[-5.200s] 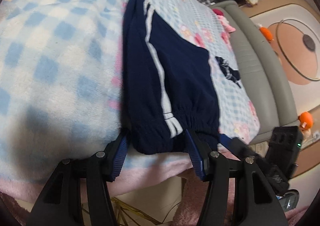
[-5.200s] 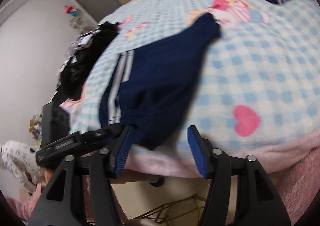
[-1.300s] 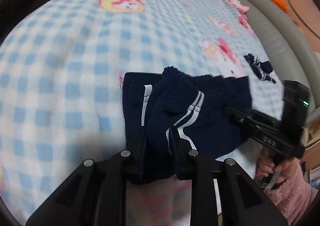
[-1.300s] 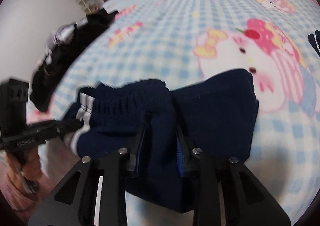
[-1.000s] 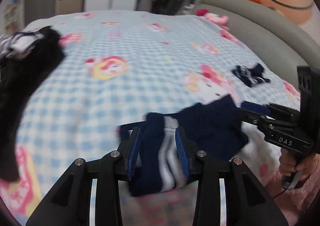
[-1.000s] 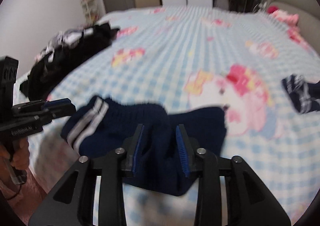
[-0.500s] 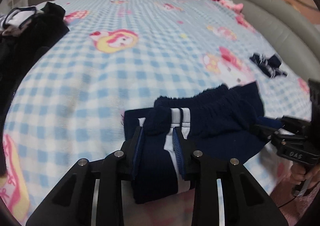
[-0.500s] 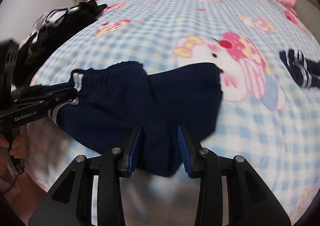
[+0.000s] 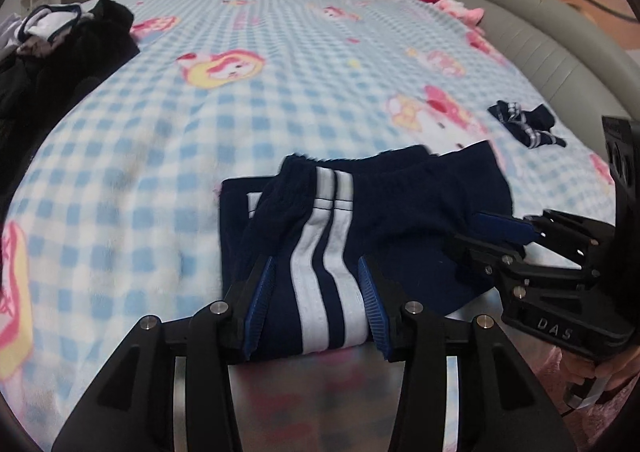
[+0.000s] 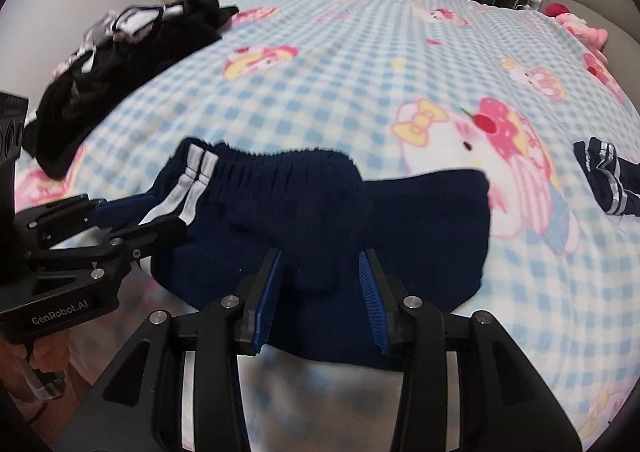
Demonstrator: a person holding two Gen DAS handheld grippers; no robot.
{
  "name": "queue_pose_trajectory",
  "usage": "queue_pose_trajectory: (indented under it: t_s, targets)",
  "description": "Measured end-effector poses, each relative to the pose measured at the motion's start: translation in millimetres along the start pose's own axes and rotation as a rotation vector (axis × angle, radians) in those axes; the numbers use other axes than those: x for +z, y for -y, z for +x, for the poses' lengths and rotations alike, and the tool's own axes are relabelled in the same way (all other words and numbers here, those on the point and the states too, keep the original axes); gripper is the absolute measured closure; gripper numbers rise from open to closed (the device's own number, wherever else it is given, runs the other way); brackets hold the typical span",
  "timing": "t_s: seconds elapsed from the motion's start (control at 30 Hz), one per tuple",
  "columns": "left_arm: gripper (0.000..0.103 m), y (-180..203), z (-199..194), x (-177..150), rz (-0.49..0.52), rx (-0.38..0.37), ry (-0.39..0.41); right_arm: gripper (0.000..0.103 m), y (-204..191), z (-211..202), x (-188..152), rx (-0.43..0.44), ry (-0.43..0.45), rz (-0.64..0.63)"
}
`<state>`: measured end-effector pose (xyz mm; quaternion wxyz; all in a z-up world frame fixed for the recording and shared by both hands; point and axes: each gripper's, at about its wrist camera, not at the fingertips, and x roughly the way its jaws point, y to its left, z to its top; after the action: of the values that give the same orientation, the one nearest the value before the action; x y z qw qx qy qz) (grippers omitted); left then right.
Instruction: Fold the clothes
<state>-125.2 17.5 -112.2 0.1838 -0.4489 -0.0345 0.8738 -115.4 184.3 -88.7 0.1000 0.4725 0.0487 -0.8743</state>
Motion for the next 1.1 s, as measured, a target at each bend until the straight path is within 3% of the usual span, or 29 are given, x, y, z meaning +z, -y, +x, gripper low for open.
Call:
queue_pose_trajectory:
  t_s: [0.13, 0.23, 0.27, 0.3, 0.33, 0.4, 0.57, 0.8, 0.97, 1.03, 1.1]
  targets:
    - [0.058, -12.7, -12.0, -1.8, -0.043, 0.028, 0.021, 0.062, 3.6, -0.7, -10.1, -0.033, 0.007, 0.008]
    - [0.057, -44.1, -21.2, -3.4, -0.171, 0.023, 0.027, 0.062, 19.3, -11.2, -13.4, -0.032, 0.023, 0.068]
    - [0.056, -57.3, -23.0, -4.8, -0.222, -0.051, 0.027, 0.062, 26.4, -15.7, -14.3, -0.016, 0.030, 0.100]
    - [0.055, -64.1, -22.8, -5.4, -0.252, -0.092, 0.021, 0.056, 32.8, -19.3, -14.8, 0.003, 0.036, 0.130]
    - [0.055, -67.3, -22.6, -5.2, -0.265, -0.112, 0.016, 0.041, 40.1, -22.6, -15.1, 0.032, 0.041, 0.163]
    - [0.052, -68.2, -20.5, -3.2, -0.268, -0.134, 0.017, 0.033, 49.9, -25.6, -15.1, 0.080, 0.057, 0.205]
    - [0.050, -63.0, 5.5, 3.8, -0.273, -0.181, -0.036, 0.031, 63.7, -9.9, -11.0, 0.061, 0.015, 0.252]
    - [0.046, -63.8, 38.7, 11.7, -0.314, -0.224, -0.107, 0.019, 75.4, 25.6, -9.6, 0.155, -0.044, 0.294]
    - [0.050, -57.3, 35.7, 10.6, -0.304, -0.226, -0.100, 0.024, 74.8, 24.7, -12.2, 0.158, -0.031, 0.294]
    - [0.065, -51.6, 28.9, 12.2, -0.289, -0.225, -0.083, 0.041, 69.6, 17.7, -10.0, 0.162, -0.020, 0.271]
    - [0.069, -46.1, 24.9, 14.6, -0.263, -0.237, -0.070, 0.050, 63.9, 8.2, -5.1, 0.182, -0.002, 0.242]
